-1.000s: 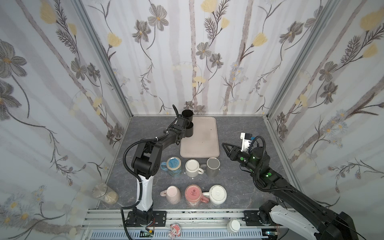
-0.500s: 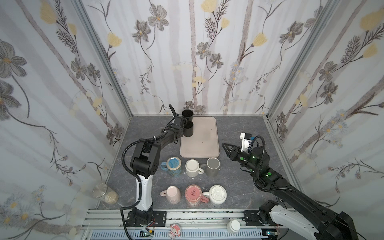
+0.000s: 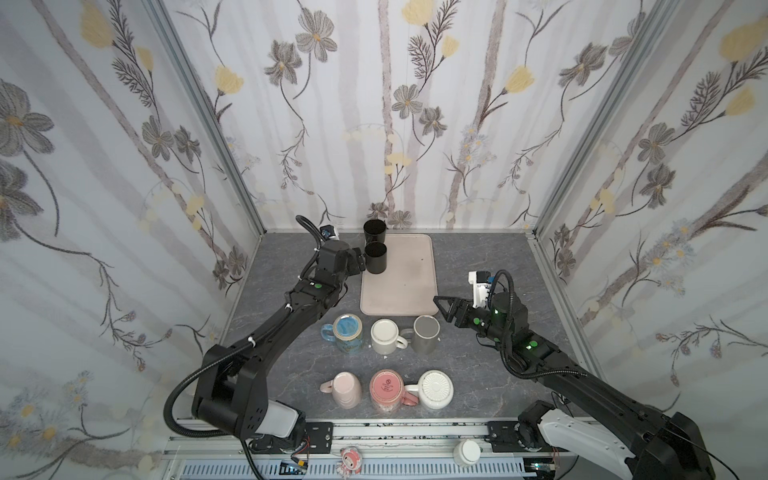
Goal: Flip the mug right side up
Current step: 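Withdraw the left arm while the right gripper moves over the upside-down grey mug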
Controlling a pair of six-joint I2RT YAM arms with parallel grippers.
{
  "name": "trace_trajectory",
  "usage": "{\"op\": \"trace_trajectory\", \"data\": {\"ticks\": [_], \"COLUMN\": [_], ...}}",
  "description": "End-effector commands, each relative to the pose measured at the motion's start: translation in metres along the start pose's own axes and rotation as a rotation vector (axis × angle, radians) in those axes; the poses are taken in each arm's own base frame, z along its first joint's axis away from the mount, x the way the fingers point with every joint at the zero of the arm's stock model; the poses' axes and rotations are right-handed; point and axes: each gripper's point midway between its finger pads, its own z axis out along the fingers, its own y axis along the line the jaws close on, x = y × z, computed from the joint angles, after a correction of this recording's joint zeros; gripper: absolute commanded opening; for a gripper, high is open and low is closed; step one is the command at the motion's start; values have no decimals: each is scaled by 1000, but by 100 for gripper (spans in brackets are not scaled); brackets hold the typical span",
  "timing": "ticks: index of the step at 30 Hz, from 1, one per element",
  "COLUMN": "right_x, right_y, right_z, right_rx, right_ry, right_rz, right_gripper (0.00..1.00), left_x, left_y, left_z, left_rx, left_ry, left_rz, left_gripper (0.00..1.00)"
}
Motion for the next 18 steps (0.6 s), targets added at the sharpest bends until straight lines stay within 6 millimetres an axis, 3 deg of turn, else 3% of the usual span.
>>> {"op": "trace_trajectory", "data": {"ticks": [1, 3, 9, 15, 18], "right_x": [14, 23, 55, 90, 110], "right_y": [-11, -14, -19, -39, -38], "right_z": [1, 2, -6, -18, -22], "right_rx": [86, 128, 222, 305, 320], "right_ry": [52, 87, 213, 328, 389], "right_rz": [-57, -91, -184, -206, -244], "right_gripper": [75, 76, 79, 79, 80], "left_x": [-8, -2, 34, 54, 58], "left_y": [-19, -26, -30, -21, -18], "left_z": [-28, -48, -83, -100, -101], "left_rx": [147, 225, 335, 381, 381], "left_ry": [-55, -54, -20, -17, -15], "left_rz": [-132, -153, -178, -234, -240], "left_gripper": [99, 100, 100, 100, 100]}}
